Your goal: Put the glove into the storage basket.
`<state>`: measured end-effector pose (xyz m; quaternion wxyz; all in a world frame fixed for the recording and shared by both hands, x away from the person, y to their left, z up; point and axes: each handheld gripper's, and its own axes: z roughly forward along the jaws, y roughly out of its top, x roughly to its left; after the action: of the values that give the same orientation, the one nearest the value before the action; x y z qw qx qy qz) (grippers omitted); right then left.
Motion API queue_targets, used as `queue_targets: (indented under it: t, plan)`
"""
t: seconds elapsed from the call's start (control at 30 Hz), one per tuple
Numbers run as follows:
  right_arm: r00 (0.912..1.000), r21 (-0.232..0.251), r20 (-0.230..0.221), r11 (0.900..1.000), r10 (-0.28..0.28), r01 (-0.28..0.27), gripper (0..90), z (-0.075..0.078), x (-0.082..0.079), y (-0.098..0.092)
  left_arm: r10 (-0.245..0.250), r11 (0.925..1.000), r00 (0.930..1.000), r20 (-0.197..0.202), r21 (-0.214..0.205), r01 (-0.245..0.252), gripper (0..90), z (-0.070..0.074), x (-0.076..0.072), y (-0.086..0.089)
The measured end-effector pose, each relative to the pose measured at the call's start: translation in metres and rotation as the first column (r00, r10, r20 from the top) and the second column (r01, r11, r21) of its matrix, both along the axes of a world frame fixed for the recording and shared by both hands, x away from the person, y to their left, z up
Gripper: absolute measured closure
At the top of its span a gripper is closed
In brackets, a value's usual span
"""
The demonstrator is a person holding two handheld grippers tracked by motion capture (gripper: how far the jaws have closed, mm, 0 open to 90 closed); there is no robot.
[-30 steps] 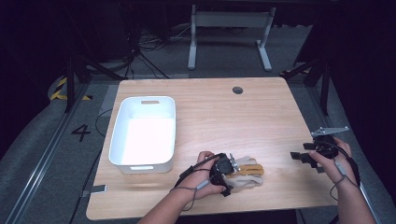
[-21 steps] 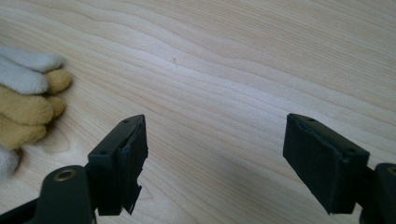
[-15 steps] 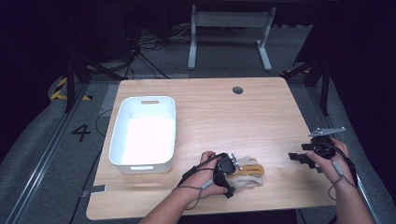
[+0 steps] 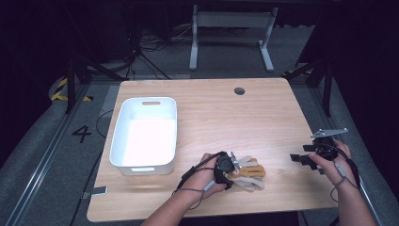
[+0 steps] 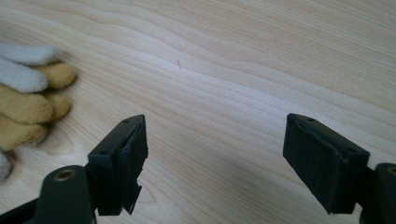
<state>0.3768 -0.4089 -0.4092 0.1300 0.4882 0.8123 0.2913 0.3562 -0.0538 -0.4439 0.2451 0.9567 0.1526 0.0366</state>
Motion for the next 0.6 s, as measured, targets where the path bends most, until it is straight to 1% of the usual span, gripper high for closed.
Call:
queue_targets:
  t: [0.03,0.1,0.17,0.2,0.27,0.33,0.37,0.43,0.5,0.6]
  plan:
    - [1.0000,0.001,0.005,1.0000,0.003,-0.003,22.4,0.0003,0.0002,0.0000,-0.005,1.0000,1.0000,-0.001,0.005,0.005,55.9,0.0013,-0.0007,0.0004]
    - [0.9999,0.003,0.013,1.0000,0.009,-0.009,22.4,0.0004,0.0006,0.0001,-0.009,1.0000,0.9998,-0.020,0.003,0.009,63.6,0.0023,-0.0005,0.0009]
    - [0.9999,0.002,0.013,1.0000,0.005,-0.005,22.4,-0.0003,0.0014,-0.0002,-0.011,0.9999,0.9991,-0.042,-0.001,0.011,67.6,0.0029,0.0006,0.0018]
    - [0.9999,0.002,0.013,1.0000,0.005,-0.005,22.4,-0.0003,0.0014,-0.0002,-0.011,0.9999,0.9991,-0.042,-0.001,0.011,68.6,0.0029,0.0006,0.0018]
    - [0.9999,0.002,0.011,1.0000,0.006,-0.006,22.4,-0.0012,0.0028,-0.0011,-0.004,1.0000,0.9983,-0.057,-0.005,0.004,69.7,0.0030,0.0006,0.0024]
    - [0.9999,0.003,0.011,1.0000,0.003,-0.003,22.4,-0.0012,0.0028,-0.0009,0.003,1.0000,0.9983,-0.059,-0.007,-0.003,70.3,0.0039,0.0003,0.0026]
    - [0.9999,0.005,0.011,1.0000,0.003,-0.004,22.4,-0.0012,0.0028,-0.0010,0.001,0.9999,0.9971,-0.076,-0.014,-0.002,70.2,0.0043,0.0004,0.0025]
    - [1.0000,0.008,0.008,1.0000,0.005,-0.005,22.4,-0.0012,0.0027,-0.0011,-0.001,0.9998,0.9964,-0.084,-0.022,-0.001,70.2,0.0046,0.0008,0.0026]
    - [1.0000,0.014,0.005,0.9999,0.005,-0.005,22.4,-0.0012,0.0026,-0.0018,-0.001,0.9997,0.9966,-0.083,-0.026,-0.002,70.4,0.0045,0.0005,0.0014]
    - [0.9999,0.013,0.013,0.9999,0.009,-0.010,22.6,-0.0011,0.0030,-0.0027,-0.001,0.9994,0.9962,-0.087,-0.035,-0.002,70.5,0.0064,0.0000,0.0011]
